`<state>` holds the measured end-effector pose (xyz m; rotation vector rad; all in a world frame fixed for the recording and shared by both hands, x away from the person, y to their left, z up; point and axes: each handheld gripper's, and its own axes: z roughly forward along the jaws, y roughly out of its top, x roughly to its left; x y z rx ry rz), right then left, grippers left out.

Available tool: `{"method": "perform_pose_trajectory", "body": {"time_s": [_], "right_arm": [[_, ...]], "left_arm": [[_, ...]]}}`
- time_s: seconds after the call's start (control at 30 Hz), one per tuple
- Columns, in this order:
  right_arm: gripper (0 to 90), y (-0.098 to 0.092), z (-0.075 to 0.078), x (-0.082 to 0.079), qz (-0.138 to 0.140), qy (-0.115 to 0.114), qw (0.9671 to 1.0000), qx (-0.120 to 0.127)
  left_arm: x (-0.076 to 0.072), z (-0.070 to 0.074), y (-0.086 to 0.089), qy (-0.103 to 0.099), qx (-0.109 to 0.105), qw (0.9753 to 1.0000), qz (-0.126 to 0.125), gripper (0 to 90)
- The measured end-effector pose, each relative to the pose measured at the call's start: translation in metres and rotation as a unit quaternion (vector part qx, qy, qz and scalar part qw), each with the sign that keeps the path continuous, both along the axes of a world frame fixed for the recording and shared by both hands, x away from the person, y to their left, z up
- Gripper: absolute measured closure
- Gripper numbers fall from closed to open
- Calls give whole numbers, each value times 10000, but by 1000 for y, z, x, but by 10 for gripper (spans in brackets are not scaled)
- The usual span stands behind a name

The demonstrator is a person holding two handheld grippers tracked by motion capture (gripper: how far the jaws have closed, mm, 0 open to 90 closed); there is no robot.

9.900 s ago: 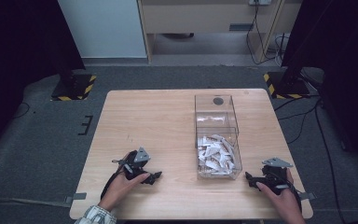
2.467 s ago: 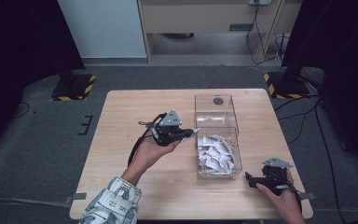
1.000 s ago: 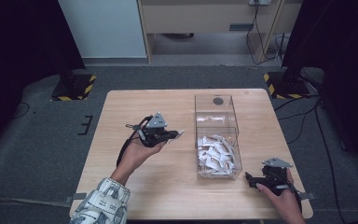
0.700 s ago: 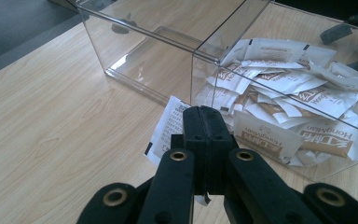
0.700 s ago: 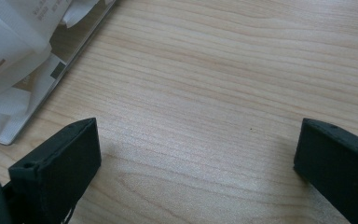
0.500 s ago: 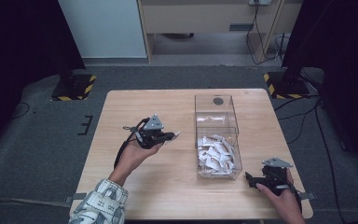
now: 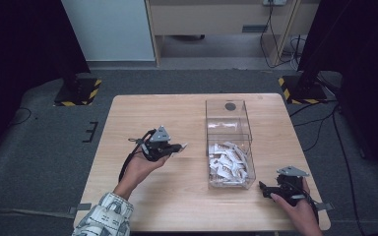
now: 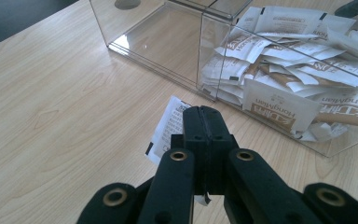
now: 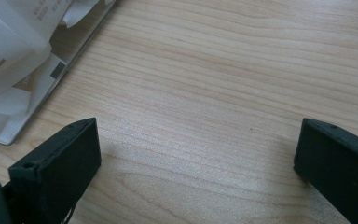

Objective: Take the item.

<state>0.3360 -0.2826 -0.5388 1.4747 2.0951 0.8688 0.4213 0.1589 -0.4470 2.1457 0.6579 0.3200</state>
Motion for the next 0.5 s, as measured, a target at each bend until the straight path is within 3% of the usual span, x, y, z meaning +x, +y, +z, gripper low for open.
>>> {"method": "perform_pose_trajectory", "body": {"time_s": [0.5], "right_arm": [[8,0,0,0,-3,12,10000,4]], "left_arm": [[-2,-12,14,53,82,9999,101,899]]}}
